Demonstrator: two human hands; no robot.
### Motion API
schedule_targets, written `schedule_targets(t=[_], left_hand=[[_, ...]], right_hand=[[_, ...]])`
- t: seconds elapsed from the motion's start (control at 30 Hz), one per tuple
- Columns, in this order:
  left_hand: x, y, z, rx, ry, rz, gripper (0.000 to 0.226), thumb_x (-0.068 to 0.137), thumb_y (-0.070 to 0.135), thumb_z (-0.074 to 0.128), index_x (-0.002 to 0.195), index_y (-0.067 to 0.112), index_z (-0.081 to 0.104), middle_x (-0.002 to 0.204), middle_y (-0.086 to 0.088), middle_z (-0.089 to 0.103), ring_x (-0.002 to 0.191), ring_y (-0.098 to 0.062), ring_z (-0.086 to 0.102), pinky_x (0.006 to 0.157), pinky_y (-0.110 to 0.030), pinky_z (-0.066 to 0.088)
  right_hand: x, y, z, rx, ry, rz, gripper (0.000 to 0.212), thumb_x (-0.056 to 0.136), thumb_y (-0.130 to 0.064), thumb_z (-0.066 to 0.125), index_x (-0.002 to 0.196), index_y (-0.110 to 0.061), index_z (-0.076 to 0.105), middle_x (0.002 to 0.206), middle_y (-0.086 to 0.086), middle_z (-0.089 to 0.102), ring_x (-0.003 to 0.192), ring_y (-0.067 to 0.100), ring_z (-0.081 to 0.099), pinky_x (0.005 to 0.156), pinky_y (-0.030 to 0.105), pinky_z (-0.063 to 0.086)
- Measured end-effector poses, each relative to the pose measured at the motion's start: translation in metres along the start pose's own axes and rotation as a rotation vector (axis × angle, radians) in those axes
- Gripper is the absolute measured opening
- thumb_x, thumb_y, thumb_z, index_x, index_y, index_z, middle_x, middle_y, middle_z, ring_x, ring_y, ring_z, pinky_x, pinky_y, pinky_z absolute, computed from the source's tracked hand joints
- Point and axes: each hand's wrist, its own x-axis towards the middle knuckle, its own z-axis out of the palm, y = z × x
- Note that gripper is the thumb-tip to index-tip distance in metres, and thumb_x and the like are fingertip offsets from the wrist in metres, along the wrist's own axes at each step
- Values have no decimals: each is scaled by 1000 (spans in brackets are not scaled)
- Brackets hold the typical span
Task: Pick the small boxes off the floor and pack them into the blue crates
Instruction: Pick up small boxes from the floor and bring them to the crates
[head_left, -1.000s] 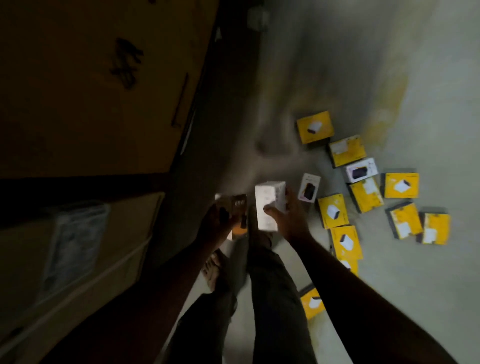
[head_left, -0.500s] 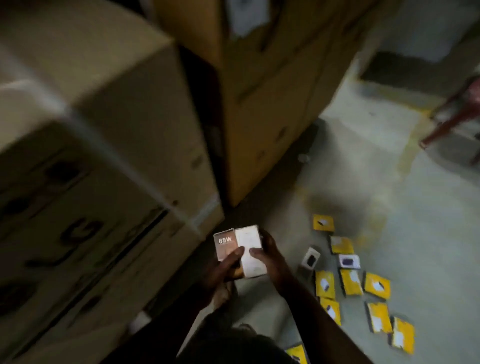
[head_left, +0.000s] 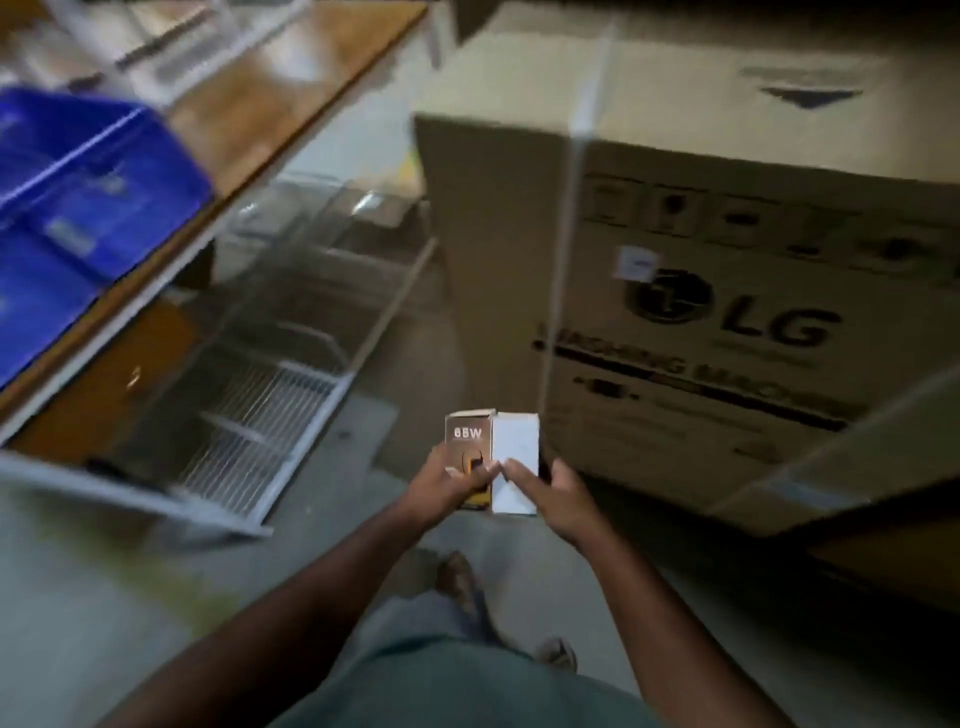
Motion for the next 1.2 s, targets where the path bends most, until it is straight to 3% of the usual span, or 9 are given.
schedule_targets(t=[0.17,0.3,0.47,0.6,0.67,0.83,0.93,1.1,1.2], left_hand=[[-50,-13,-81,-83,268,43,37,97,17,68,133,11,60,121,-3,74,110,-19,72,87,-26,58],[-91,-23,-157,-128,470,27,31,94,26,73,122,26,61,109,7,76,102,-15,73,73,-18,57],[-131,-31,-276,-123,690,95,98,73,44,86,149,31,25,131,9,61,108,-1,67,85,-22,57],[-154,-28,-373,-130,770,159,98,67,45,89,144,34,30,133,9,60,117,-6,64,91,-27,57],[-162,-28,-414,-126,788,199,92,71,37,89,143,36,32,137,8,59,120,-8,63,86,-22,58],[-179,-12,-500,7,866,336,77,67,65,84,129,69,39,158,10,30,135,-14,52,102,-34,54],[-187,14,-542,-6,937,408,82,71,42,90,138,50,42,145,4,54,128,-14,60,100,-31,55],[-195,68,-625,201,1144,500,123,73,21,91,155,56,6,153,18,43,134,9,45,98,-14,48],[-177,89,-682,318,1245,450,113,73,25,91,153,58,18,158,15,37,135,5,42,98,-19,52]], right_hand=[[25,-42,86,-135,-239,-200,86,81,-52,79,155,-37,37,140,-11,63,125,8,63,102,33,53],[37,-77,177,-253,-377,-306,77,92,-35,75,154,-43,30,136,-14,62,114,-5,64,82,16,54],[51,-130,300,-365,-545,-447,83,99,-31,67,163,-38,13,148,-16,53,126,-3,58,96,21,54],[65,-171,397,-454,-545,-609,86,97,-39,69,163,-36,14,158,-20,40,142,5,45,116,42,44],[77,-182,437,-491,-537,-689,87,93,-53,69,162,-37,19,158,-15,40,145,10,42,115,50,43],[96,-223,503,-703,-359,-839,96,82,-78,54,162,-41,15,140,-7,39,136,14,33,111,50,42],[108,-269,540,-655,-418,-982,88,86,-69,60,161,-38,25,143,-10,44,135,12,41,104,50,49],[143,-350,616,-529,-553,-1162,83,95,-40,71,162,-30,24,159,-11,40,145,8,41,107,49,50],[181,-389,663,-507,-671,-1141,89,97,-34,70,164,-32,12,160,-15,38,140,0,45,103,43,55]])
